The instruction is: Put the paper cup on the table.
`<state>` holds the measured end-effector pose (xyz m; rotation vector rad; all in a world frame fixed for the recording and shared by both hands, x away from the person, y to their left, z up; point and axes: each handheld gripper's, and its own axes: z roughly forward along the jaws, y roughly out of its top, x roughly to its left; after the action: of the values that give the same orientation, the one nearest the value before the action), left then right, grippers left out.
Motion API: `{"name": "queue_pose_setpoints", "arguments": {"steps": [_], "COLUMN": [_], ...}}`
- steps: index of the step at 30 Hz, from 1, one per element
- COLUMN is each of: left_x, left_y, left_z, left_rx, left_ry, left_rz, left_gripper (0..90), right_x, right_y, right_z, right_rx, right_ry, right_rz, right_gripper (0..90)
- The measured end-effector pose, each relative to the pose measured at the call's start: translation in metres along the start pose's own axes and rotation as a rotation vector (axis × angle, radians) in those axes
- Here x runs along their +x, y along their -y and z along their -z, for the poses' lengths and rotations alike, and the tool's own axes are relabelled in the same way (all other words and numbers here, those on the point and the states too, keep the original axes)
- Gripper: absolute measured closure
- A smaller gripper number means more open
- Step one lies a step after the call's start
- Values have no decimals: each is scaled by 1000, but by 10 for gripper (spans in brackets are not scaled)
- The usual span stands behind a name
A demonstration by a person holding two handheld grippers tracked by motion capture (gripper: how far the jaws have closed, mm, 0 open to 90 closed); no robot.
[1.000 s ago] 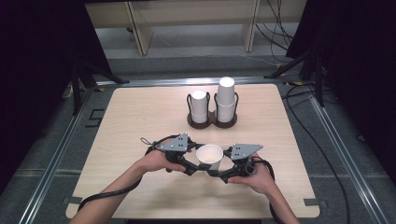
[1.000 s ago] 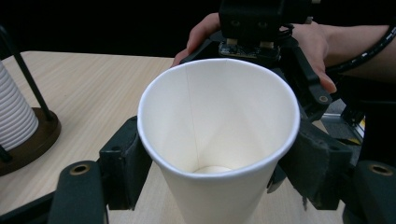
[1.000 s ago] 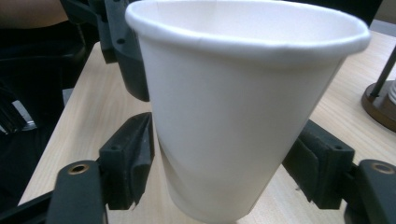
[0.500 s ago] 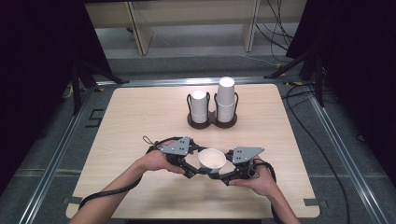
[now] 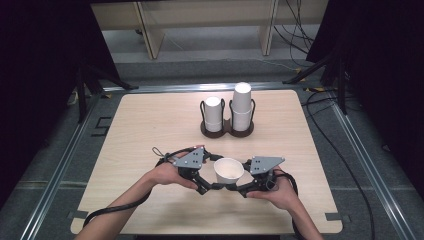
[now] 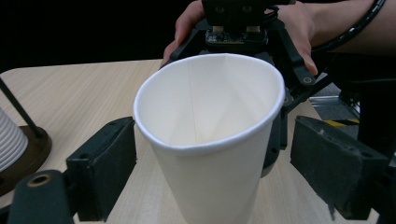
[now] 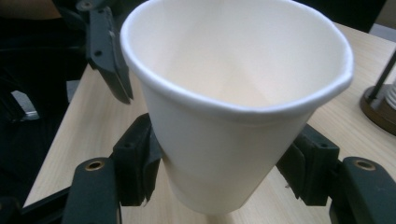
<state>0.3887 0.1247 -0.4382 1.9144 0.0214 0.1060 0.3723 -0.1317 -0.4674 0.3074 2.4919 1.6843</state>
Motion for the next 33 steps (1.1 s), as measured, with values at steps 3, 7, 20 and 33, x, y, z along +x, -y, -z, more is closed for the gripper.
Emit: {"name": "queue_pose_setpoints", "arguments": {"steps": [3, 7, 20, 33], "left_x": [-2, -5, -18, -32], "left_y": [0, 4, 44, 64], "left_z": [6, 23, 85, 115], "left_rx": [-6, -25, -13, -23], "left_ry": [-26, -94, -407, -539], "left_rz": [4, 13, 191, 244], "left_gripper": [124, 118, 107, 84], "right_x": [0, -1, -5, -3], "right_y": [2, 8, 27, 32], "right_z": [5, 16, 43, 42], "right_rx": [9, 43, 152, 180], "right_ry": [20, 61, 141, 137], "right_rz": [0, -18, -84, -104], "right_gripper": [356, 356, 354, 333]}}
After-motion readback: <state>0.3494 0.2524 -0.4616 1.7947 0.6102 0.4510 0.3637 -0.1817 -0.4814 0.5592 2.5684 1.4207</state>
